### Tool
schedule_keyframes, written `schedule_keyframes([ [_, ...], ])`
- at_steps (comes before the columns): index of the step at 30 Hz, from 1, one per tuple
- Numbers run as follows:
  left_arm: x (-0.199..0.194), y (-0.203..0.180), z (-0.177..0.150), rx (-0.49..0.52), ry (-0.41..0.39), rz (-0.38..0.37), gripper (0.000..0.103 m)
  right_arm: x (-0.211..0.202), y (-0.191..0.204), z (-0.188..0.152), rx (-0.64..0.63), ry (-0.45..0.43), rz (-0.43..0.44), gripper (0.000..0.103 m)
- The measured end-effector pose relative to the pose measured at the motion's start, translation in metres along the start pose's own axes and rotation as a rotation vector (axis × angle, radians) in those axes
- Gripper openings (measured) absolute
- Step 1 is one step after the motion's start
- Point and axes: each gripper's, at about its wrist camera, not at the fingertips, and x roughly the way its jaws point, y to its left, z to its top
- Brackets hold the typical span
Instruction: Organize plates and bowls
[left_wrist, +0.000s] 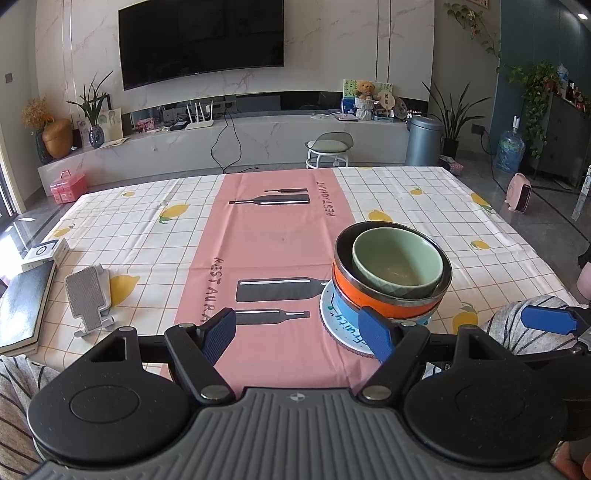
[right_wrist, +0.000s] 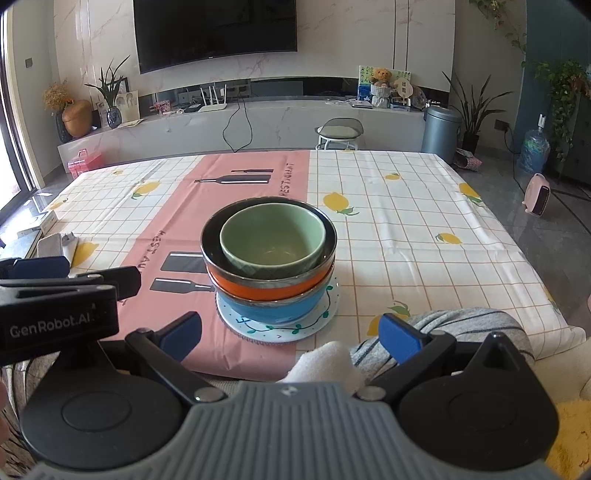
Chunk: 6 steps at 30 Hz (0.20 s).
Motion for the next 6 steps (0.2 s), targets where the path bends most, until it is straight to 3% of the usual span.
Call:
schedule_keyframes([
  [6,0.0005,-0.0004,-0.0004,0.003,0.001,0.003,0.089,0.0027,0.0016,-0.0014,-0.002,0.006,0.007,0.1],
])
